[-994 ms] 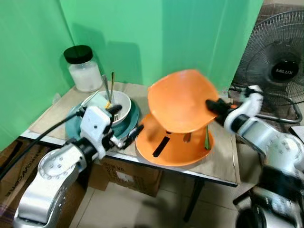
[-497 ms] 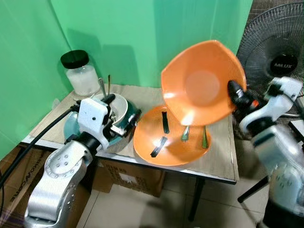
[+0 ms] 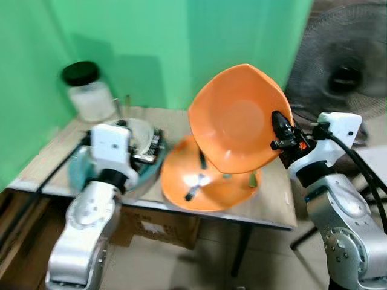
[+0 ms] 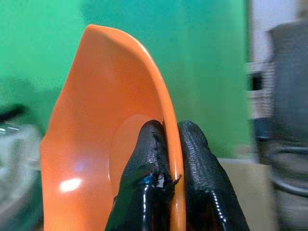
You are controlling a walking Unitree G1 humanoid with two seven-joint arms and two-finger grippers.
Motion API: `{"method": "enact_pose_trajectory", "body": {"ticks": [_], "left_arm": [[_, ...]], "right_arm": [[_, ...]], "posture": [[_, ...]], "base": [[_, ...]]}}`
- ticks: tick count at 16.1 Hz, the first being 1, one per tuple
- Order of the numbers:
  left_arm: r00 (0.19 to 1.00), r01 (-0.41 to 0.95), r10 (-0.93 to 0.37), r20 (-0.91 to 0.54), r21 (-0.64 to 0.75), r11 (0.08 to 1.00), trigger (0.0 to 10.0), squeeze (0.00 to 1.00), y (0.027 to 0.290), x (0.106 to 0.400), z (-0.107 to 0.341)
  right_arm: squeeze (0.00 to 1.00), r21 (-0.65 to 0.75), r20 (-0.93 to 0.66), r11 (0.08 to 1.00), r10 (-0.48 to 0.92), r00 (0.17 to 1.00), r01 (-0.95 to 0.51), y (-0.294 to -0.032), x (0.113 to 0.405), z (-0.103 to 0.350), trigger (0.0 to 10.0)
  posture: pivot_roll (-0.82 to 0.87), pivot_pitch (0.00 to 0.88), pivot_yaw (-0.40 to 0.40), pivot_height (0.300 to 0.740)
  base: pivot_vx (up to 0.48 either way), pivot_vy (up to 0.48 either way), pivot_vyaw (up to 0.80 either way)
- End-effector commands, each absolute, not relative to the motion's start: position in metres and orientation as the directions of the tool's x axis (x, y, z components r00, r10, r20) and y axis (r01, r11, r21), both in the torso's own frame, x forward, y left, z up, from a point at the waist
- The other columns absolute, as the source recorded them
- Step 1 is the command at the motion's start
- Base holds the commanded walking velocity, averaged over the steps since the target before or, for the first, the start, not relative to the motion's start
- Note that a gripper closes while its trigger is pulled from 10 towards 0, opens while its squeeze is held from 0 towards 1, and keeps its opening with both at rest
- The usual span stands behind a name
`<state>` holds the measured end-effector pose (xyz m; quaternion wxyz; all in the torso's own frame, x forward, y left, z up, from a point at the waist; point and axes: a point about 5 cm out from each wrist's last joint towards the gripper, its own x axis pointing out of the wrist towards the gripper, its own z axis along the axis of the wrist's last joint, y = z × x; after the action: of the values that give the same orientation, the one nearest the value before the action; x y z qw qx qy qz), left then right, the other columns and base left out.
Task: Setting the table
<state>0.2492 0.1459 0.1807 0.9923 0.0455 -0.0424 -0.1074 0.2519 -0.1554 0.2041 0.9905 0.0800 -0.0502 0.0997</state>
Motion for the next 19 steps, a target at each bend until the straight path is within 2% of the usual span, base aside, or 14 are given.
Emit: {"method": "enact_pose_trajectory", "body": {"ticks": [1, 6, 11, 15, 19], "left_arm": [[0.977, 0.183, -0.193, 0.087, 0.106, 0.977, 10.0, 0.0, 0.148, 0.247, 0.184], [0.991, 0.105, -0.115, 0.071, 0.131, 0.986, 10.0, 0.0, 0.163, 0.231, 0.186], [0.985, 0.153, -0.162, 0.054, 0.142, 0.978, 10.0, 0.0, 0.16, 0.236, 0.187], [0.982, 0.166, -0.175, 0.072, 0.114, 0.979, 10.0, 0.0, 0.15, 0.245, 0.188], [0.985, 0.155, -0.161, 0.06, 0.097, 0.983, 10.0, 0.0, 0.153, 0.242, 0.186]], "right_arm": [[0.0, 0.137, 0.169, 0.971, 0.173, 0.97, -0.197, -0.155, 0.252, 0.214, 10.0], [0.0, 0.156, 0.143, 0.961, 0.207, 0.968, -0.229, -0.146, 0.247, 0.21, 10.0], [0.0, 0.149, 0.124, 0.968, 0.185, 0.975, -0.203, -0.15, 0.243, 0.206, 10.0], [0.0, 0.144, 0.128, 0.968, 0.186, 0.974, -0.204, -0.153, 0.246, 0.211, 10.0], [0.0, 0.111, 0.115, 0.972, 0.192, 0.975, -0.205, -0.153, 0.244, 0.21, 10.0]], "posture": [[-0.08, 0.0, 0.055, 0.74], [-0.05, 0.003, 0.018, 0.74], [-0.08, 0.003, 0.055, 0.74], [-0.12, 0.005, 0.039, 0.74], [-0.1, 0.015, 0.025, 0.74]], "base": [[0.0, 0.0, -0.8], [0.0, 0.0, -0.8], [0.0, 0.0, -0.8], [0.0, 0.0, -0.8], [0.0, 0.0, -0.8]]}}
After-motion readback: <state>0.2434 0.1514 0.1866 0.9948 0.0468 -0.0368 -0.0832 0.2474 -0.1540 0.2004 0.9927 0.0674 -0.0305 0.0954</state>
